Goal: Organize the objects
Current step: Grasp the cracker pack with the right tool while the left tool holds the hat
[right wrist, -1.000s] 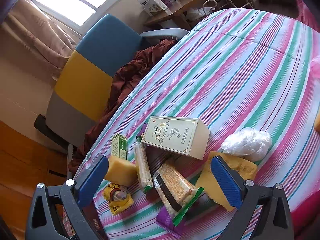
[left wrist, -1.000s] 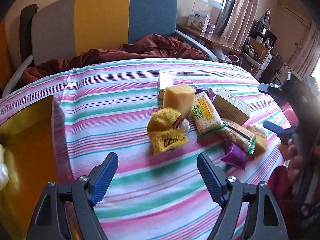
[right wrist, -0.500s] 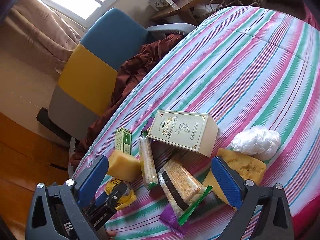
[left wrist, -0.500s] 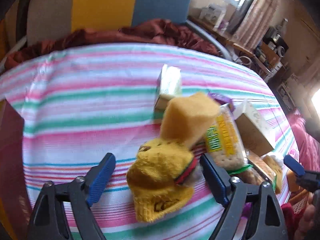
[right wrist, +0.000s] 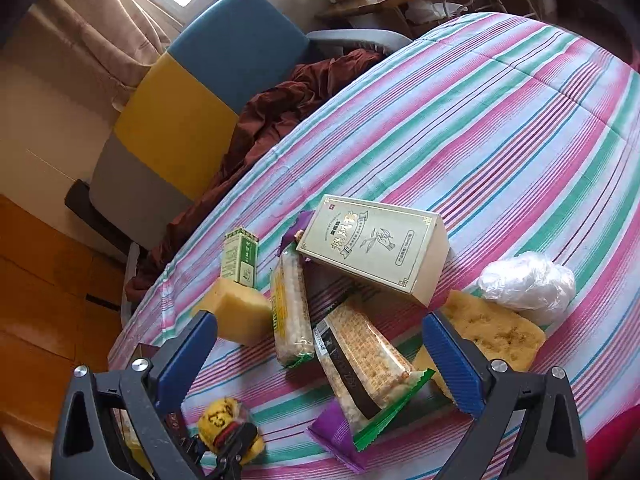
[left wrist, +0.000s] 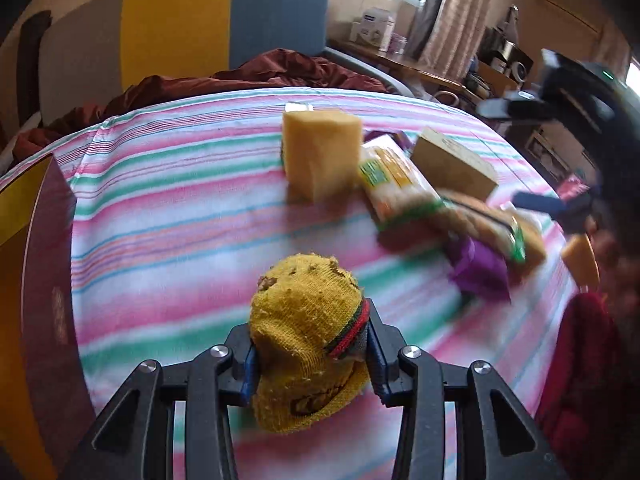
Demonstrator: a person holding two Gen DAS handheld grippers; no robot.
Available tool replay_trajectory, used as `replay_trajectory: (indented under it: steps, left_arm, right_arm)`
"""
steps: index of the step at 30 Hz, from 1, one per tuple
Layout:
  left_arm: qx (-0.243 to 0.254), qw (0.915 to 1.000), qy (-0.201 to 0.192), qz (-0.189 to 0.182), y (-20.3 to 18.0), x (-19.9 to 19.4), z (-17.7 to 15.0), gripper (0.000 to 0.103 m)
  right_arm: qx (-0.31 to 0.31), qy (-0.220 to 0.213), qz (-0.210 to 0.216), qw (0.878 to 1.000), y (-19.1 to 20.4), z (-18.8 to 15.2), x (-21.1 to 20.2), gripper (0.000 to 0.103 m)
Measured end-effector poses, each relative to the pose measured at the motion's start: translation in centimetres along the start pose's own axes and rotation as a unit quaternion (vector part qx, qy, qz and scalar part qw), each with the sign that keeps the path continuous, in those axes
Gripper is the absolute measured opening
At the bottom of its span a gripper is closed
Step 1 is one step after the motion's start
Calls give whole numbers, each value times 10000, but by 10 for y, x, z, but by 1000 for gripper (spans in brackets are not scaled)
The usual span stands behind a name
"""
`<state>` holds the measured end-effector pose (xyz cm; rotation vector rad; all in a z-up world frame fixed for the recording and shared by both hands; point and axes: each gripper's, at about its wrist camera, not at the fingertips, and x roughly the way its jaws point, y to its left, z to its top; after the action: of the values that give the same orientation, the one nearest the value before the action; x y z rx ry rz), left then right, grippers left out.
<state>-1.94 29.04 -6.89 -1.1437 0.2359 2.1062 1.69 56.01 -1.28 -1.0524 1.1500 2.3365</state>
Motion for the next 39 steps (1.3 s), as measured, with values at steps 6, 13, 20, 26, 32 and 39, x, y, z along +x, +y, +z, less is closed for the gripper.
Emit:
replay_trajectory:
  steps: [6, 13, 20, 26, 32, 39]
  left_arm:
    - [41, 9997, -120, -218, 5, -21, -28, 43]
    - [107, 9994, -185, -261, 6, -29, -38, 43]
    - [134, 9993, -230, -249, 3, -29, -40, 44]
    - [124, 9992, -285, -246, 3, -29, -43, 46]
    - [127, 9991, -305, -259, 5, -28, -44, 46]
    - [68, 9989, -333, -309, 7, -28, -44, 46]
  right_arm:
    - [-305, 402, -431, 9978, 4, -4, 20, 103]
    - [-961, 984, -382, 9898, 23, -19, 40, 86]
    - [-1958, 1191, -1085, 9673, 47, -39, 60, 70]
    - [-1692, 1094, -1339, 9703, 34, -28, 62, 72]
    - [-2145, 1088, -1556, 9581, 44, -35, 69, 74]
    - [-2703, 1006, -2048, 9353, 55, -40, 87, 80]
